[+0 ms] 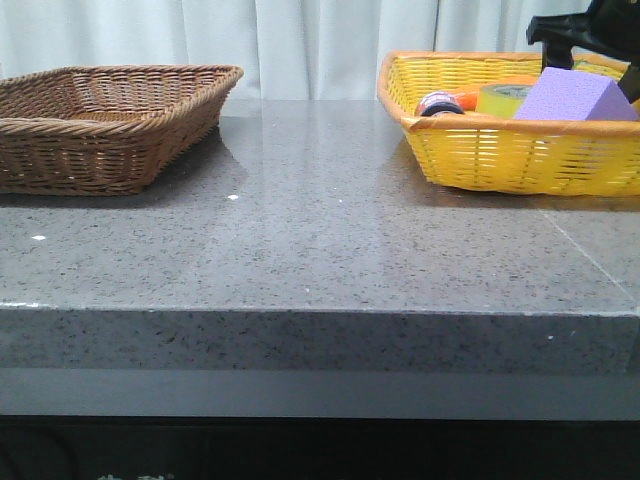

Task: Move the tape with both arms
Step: 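Grasp the clear yellow tape roll in the yellow basket with the right gripper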

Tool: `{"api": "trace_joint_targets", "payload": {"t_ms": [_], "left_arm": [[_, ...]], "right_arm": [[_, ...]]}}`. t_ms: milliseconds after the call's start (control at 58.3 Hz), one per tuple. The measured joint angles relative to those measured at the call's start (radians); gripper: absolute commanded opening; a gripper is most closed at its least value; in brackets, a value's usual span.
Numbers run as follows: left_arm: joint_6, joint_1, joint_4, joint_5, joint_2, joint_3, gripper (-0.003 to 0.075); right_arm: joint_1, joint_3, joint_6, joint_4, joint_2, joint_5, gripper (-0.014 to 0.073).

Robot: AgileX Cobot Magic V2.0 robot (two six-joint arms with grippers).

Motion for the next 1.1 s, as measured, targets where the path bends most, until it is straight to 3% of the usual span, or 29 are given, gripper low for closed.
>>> {"api": "trace_joint_targets", "payload": {"t_ms": [189, 326, 858, 1098], "left_arm": [[0.000, 0.000, 0.000, 0.000, 0.000, 0.000, 0.0386], [0.000, 0.000, 0.000, 0.000, 0.000, 0.000, 0.0386], [0.000, 0.000, 0.000, 0.000, 0.000, 0.000, 0.0386], [0.000, 0.000, 0.000, 0.000, 0.000, 0.000, 0.0386]], "right_arm": [[0.000, -0.002, 0.000, 0.004, 0.002, 0.002, 0.0185], [0.000, -0.005, 0.000, 0.014, 0.002, 0.002, 0.0090], [0.000, -0.005, 0.000, 0.014, -0.131, 0.031, 0.0076], [0.081, -0.005, -0.029, 0.002, -0.248, 0.069, 0.0076]]}}
